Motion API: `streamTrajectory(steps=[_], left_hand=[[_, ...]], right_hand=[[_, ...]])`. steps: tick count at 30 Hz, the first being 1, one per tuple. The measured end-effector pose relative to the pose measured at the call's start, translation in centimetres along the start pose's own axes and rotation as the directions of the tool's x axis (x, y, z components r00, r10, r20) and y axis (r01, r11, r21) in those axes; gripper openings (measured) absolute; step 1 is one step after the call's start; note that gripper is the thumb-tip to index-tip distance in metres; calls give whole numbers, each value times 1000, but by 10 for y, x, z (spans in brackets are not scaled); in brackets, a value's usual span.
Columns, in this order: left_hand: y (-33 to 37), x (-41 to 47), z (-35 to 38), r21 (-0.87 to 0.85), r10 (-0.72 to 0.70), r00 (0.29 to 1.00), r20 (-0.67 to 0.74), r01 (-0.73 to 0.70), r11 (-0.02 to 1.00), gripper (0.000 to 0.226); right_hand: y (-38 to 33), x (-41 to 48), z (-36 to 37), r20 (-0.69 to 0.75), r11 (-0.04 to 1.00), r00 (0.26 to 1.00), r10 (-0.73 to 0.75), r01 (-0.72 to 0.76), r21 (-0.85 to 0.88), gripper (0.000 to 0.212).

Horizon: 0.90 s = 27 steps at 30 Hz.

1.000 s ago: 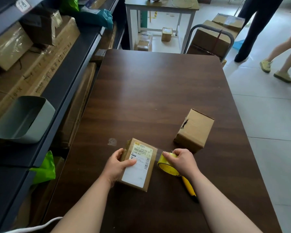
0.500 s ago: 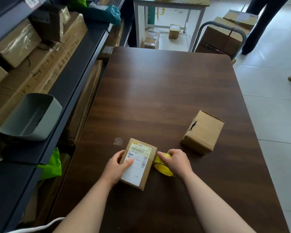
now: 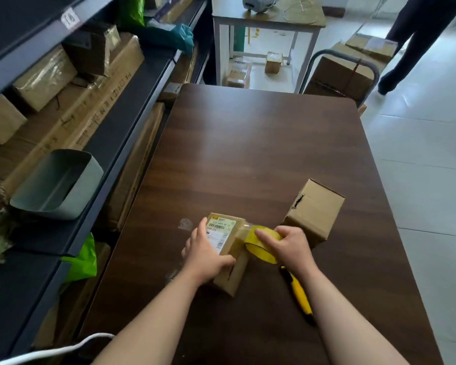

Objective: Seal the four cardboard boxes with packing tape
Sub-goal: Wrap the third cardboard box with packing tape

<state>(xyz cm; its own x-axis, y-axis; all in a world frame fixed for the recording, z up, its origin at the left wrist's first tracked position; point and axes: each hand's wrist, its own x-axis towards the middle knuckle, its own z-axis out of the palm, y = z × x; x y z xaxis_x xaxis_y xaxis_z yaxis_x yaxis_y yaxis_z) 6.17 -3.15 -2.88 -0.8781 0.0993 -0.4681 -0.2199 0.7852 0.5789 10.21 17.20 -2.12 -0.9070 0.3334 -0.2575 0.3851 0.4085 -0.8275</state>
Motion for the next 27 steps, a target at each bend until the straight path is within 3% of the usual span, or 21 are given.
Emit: streamTrajectory(steps=[4,6,9,13,19,27], left_hand=[[2,-1,-1,-369,20,993,114,24,929,123],[-2,-6,8,-466,22,989,146,49,883,120],[-17,-7,7,-660,-40,985,168,142,738,109],[-29,0,-3,-684,-17,976,219,166,711,102],[-31,0,-3,-714,-26,971,239,193,672,118],[-40,4,-5,-738,-24,957,290,240,631,109]], right_hand=[[-22,-2,-25,-17,997,997,-73,73,39,42],[-17,-8,-27,7,999,999,-38,38,-16,39],[3,-16,-37,-60,995,997,48,-53,-90,41],[18,-19,-41,-81,993,993,83,-89,-74,43],[25,-17,-26,-60,980,991,118,-126,-154,43],[32,-6,-4,-28,938,984,173,-173,-301,41]])
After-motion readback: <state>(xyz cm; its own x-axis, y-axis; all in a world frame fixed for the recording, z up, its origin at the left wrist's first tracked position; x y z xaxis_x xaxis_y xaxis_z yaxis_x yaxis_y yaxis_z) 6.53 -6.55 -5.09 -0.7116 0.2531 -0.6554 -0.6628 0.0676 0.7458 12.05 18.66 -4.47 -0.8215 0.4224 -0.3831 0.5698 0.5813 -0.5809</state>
